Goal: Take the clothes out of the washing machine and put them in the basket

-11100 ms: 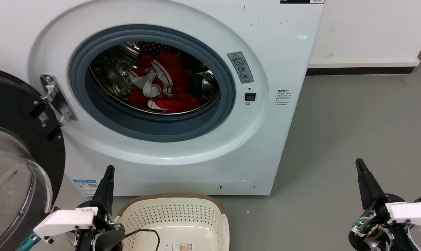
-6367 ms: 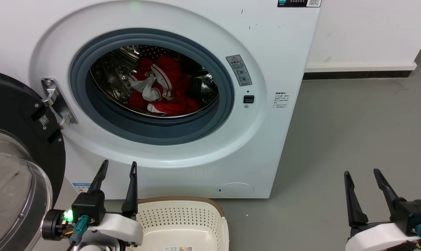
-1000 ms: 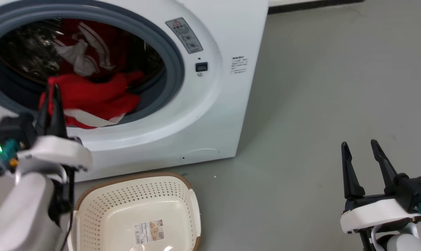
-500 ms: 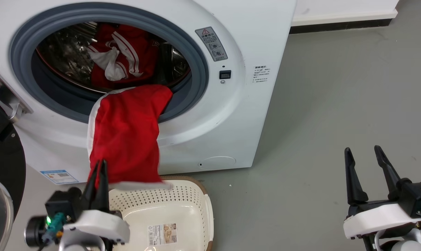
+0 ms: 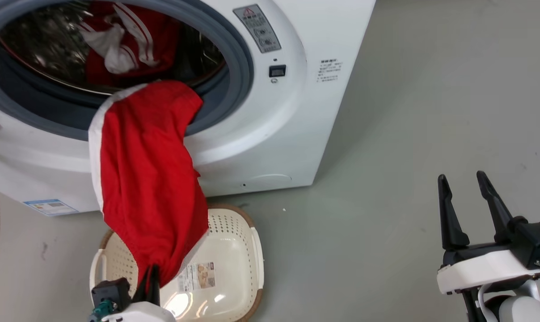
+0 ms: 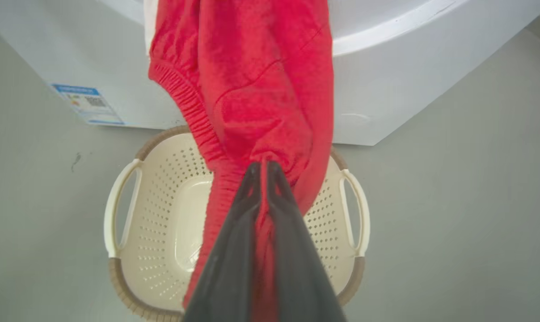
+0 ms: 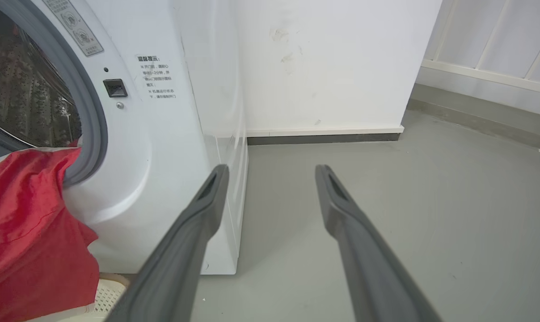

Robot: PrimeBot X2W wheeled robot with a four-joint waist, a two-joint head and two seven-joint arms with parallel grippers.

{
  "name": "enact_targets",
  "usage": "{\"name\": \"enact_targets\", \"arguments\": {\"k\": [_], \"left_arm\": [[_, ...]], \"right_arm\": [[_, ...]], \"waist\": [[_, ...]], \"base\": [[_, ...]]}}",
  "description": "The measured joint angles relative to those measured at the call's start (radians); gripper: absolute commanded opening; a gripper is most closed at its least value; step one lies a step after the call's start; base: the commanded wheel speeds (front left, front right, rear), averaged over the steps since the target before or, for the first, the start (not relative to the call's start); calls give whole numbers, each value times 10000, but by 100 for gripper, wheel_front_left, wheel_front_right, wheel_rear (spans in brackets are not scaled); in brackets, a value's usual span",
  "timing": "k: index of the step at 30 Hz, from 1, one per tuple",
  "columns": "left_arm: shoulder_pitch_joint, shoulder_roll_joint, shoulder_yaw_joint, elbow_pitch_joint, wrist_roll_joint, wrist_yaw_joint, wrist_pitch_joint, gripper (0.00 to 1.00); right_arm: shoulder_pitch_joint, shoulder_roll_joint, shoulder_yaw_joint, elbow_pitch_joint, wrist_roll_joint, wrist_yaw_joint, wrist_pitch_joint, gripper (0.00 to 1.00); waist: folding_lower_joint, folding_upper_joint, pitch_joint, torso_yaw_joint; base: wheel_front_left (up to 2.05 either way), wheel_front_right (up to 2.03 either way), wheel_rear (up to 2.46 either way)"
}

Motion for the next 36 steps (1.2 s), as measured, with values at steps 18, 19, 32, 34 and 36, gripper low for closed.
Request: {"name": "enact_targets", "arguments": {"k": [18, 19, 32, 34, 36], "left_arm": [[-2431, -1206, 550, 5277, 165, -1900, 0, 0], [-2650, -1193, 583, 5496, 182, -1956, 0, 0], [-5418, -976, 807, 8025, 63, -2429, 82, 0], [-5659, -930, 880, 8203, -81, -2472, 234, 0], [-5795, -855, 899, 8349, -100, -2502, 393, 27]], "right_arm": [[-915, -4, 125, -153, 163, 0, -353, 100], [-985, 0, 144, -182, 165, 0, -362, 100], [-1686, -2, 324, -525, 247, 0, -451, 100], [-1772, -2, 343, -527, 251, 0, -493, 100], [-1863, 0, 401, -527, 284, 0, -533, 100]], "waist": [[1, 0, 2466, -688], [1, 0, 2622, -699], [1, 0, 4855, -900], [1, 0, 5137, -955], [2, 0, 5364, -1021]], "base": [[0, 0, 0], [0, 0, 0], [0, 0, 0], [0, 0, 0], [0, 0, 0]]}}
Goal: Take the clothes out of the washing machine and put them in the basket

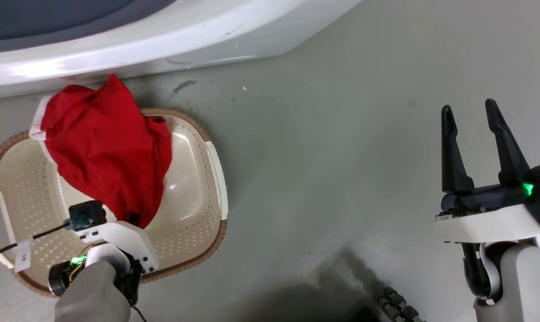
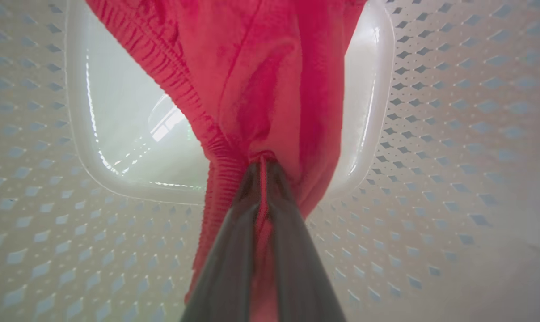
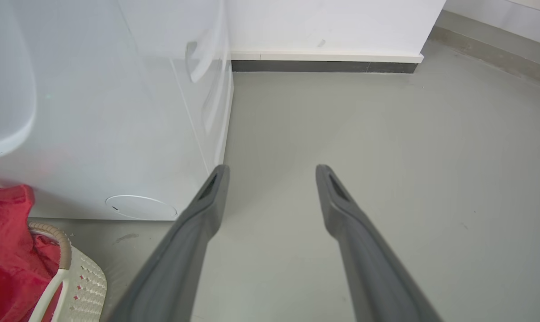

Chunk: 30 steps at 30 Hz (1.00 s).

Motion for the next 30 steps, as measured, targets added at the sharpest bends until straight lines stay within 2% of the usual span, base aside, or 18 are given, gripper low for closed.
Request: {"name": "enact_targets", "arguments": {"k": [1, 2, 9, 18, 30], "left_arm": [[-47, 27, 29, 52, -71, -8, 54, 74], [-80, 65, 33, 86, -73, 13, 54, 100], [-137, 125, 128, 244, -201, 207, -21, 100], [795, -428, 169, 142, -228, 71, -362, 100], [2678, -627, 1034, -2871, 1066, 485, -393, 100]], "right_arm": [[-2, 0, 6, 4, 8, 0, -12, 100], [-4, 0, -2, 13, 12, 0, -42, 100], [-164, -2, 42, 140, 15, 0, -188, 100], [1, 2, 6, 445, -278, 0, -194, 100], [1063, 2, -157, 380, -669, 0, 493, 100]], "waist": [[0, 0, 92, -33], [0, 0, 174, -63], [0, 0, 98, -57], [-1, 0, -1344, 338], [-3, 0, -3803, 1088]], "base": [[0, 0, 0], [0, 0, 0], [0, 0, 0], [0, 0, 0], [0, 0, 0]]}}
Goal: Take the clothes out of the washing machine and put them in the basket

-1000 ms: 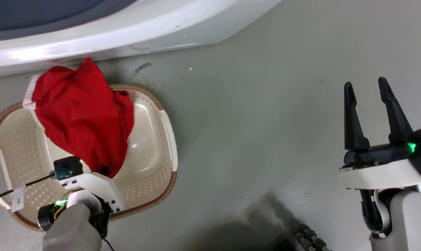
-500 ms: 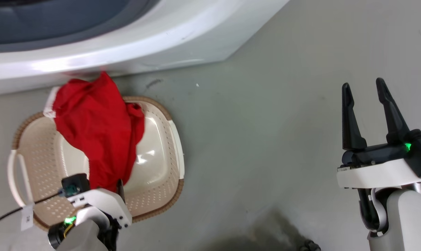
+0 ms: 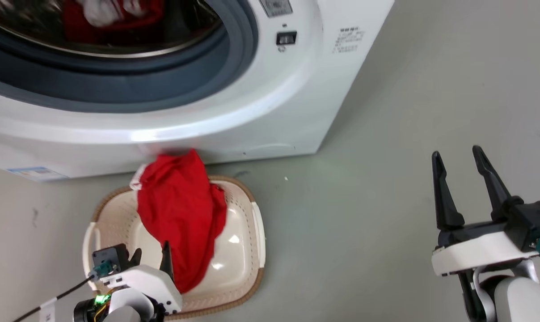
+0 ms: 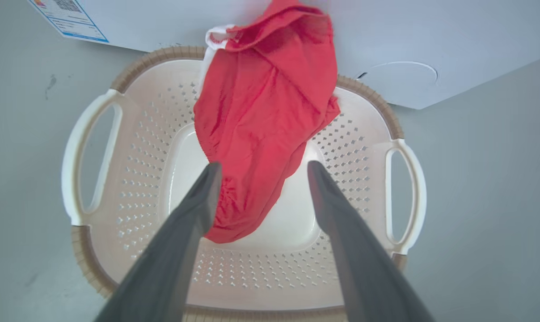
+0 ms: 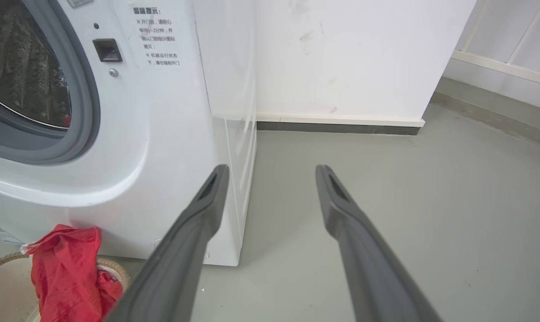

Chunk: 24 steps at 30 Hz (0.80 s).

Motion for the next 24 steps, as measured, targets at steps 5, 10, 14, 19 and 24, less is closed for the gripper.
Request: {"name": "enact_targets", "arguments": {"k": [5, 10, 14, 19, 24], "left_arm": [[760, -96, 546, -1277, 779, 176, 0, 100], [1256, -261, 1101, -2757, 1597, 261, 0, 100], [1510, -391, 1482, -4038, 2201, 259, 0, 100], [1663, -527, 1871, -5492, 2834, 178, 0, 100], [1717, -637, 2056, -6579, 3381, 119, 0, 100]], "right_arm": [[427, 0, -58, -161, -65, 0, 242, 100], [712, -2, -104, -330, -65, 0, 414, 100], [868, -2, -144, -401, -63, 0, 493, 100], [985, -2, -155, -458, -58, 0, 546, 100], [1013, -2, -192, -476, 15, 0, 545, 100]], "waist": [[-2, 0, -853, 265], [-2, 0, -1447, 493], [-2, 0, -1728, 643], [-1, 0, -1918, 746], [-2, 0, -1993, 743]], "base": [[0, 0, 0], [0, 0, 0], [0, 0, 0], [0, 0, 0], [0, 0, 0]]}}
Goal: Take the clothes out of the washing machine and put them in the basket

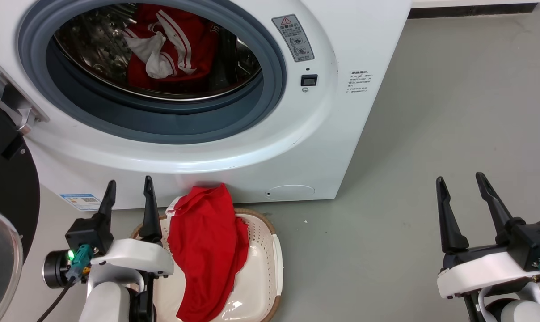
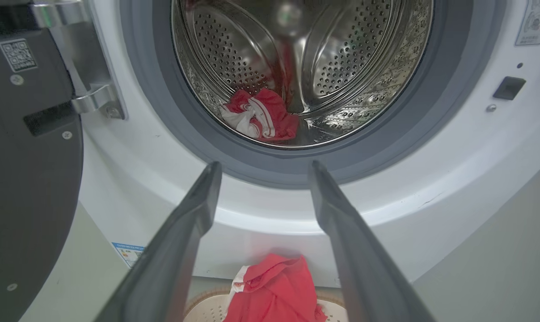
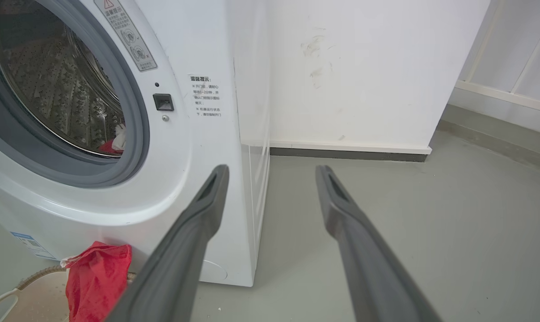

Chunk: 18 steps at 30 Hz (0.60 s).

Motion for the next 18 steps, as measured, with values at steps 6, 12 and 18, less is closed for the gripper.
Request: {"name": "enact_targets", "arguments": {"k": [6, 12, 18], "left_arm": [[-759, 159, -17, -90, 359, -297, 0, 100], [-2348, 828, -337, 1001, 558, -767, 228, 100], [-4387, 1689, -516, 2184, 560, -1093, 1016, 100]], "right_arm": [[-29, 0, 54, -15, 153, 0, -61, 100], [-234, 0, 174, 21, 280, 0, -253, 100], [-553, 0, 311, 165, 508, 0, -579, 100]], "waist": [[0, 0, 162, -173], [1, 0, 572, -520], [3, 0, 1217, -995]], "base": [[0, 0, 0], [0, 0, 0], [0, 0, 0]]}}
